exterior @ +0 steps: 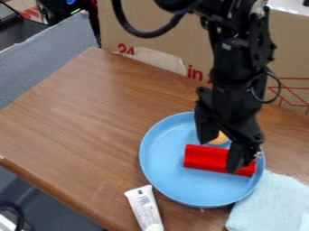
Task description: Put the red object on the blue plate
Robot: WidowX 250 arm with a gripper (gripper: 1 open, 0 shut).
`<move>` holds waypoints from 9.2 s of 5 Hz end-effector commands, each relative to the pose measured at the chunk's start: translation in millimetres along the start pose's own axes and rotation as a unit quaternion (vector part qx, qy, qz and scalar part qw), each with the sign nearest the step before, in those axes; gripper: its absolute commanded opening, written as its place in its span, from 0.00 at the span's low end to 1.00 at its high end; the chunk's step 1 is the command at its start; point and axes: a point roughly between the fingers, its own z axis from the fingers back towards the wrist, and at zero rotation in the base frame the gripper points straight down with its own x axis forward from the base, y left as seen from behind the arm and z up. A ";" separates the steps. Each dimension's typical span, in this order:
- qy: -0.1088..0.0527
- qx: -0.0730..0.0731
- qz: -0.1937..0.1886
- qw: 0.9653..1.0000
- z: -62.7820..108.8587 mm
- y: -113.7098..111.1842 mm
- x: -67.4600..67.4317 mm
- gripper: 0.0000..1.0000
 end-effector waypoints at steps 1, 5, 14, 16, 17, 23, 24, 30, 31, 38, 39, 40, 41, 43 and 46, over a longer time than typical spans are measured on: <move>-0.024 0.004 0.005 1.000 10.2 17.8 5.4 1.00; -0.008 0.002 0.004 1.000 -10.8 23.6 9.4 1.00; -0.014 -0.015 -0.024 1.000 6.6 15.3 56.0 1.00; -0.006 -0.033 -0.089 0.995 -1.3 13.3 55.2 1.00; -0.005 -0.042 -0.101 0.994 1.6 19.0 41.9 1.00; 0.038 -0.051 -0.245 0.968 -18.8 10.4 13.5 1.00; 0.043 -0.060 -0.244 0.967 -26.7 15.0 5.2 1.00; 0.074 -0.058 -0.238 0.967 -34.2 45.2 2.4 1.00; 0.081 -0.056 -0.237 0.967 -38.6 58.9 11.1 1.00; 0.114 -0.019 -0.273 0.955 -18.3 25.7 -16.7 1.00; 0.116 -0.012 -0.276 0.954 -25.5 19.7 -27.5 1.00; 0.119 -0.002 -0.286 0.951 -33.1 8.9 -29.2 1.00; 0.119 0.005 -0.287 0.950 -35.8 3.1 -35.6 1.00; 0.109 0.006 -0.283 0.953 -35.5 11.2 -42.8 1.00; 0.135 0.034 -0.273 0.952 -3.3 21.9 -19.9 1.00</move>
